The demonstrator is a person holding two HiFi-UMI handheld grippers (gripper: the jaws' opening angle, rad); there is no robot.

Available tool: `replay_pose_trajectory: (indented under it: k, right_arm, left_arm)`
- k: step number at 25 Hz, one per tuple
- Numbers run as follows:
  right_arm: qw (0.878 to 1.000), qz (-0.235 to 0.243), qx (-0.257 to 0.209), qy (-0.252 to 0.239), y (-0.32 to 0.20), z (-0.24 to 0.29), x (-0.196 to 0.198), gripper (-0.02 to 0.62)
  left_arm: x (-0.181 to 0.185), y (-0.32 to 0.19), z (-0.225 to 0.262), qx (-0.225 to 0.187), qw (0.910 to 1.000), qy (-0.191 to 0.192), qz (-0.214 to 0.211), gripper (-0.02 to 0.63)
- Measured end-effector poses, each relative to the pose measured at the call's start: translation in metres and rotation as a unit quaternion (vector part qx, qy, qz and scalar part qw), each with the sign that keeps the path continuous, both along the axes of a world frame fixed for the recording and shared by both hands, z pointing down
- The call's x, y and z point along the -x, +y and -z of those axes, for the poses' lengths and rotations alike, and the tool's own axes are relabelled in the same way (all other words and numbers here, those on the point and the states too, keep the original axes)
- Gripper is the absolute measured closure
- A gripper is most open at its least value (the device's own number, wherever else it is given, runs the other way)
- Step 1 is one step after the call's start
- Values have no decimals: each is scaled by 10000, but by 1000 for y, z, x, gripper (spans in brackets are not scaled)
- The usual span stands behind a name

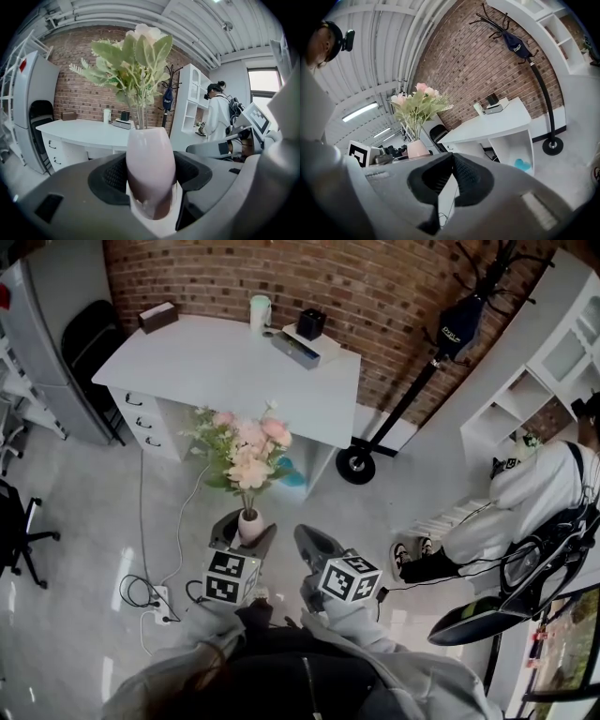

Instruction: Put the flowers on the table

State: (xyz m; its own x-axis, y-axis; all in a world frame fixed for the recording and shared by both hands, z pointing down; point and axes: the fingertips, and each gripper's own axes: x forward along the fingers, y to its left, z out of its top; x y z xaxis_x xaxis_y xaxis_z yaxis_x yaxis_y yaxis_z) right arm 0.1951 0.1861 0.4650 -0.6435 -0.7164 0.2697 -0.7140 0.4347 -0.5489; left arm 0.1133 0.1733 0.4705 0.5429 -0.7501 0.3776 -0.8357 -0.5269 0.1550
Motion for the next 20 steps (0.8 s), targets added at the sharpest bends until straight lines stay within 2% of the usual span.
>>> replay_pose_trajectory:
  k: [9,20]
  right_arm:
    - [9998,159,-26,-67,-66,-11,35,595]
    - [9987,508,13,-17,-89,-16,61,595]
  left_arm:
    - [27,-55,-15,51,10000,10,50,326]
    - [51,-76,-18,36,9994,-53,328,325]
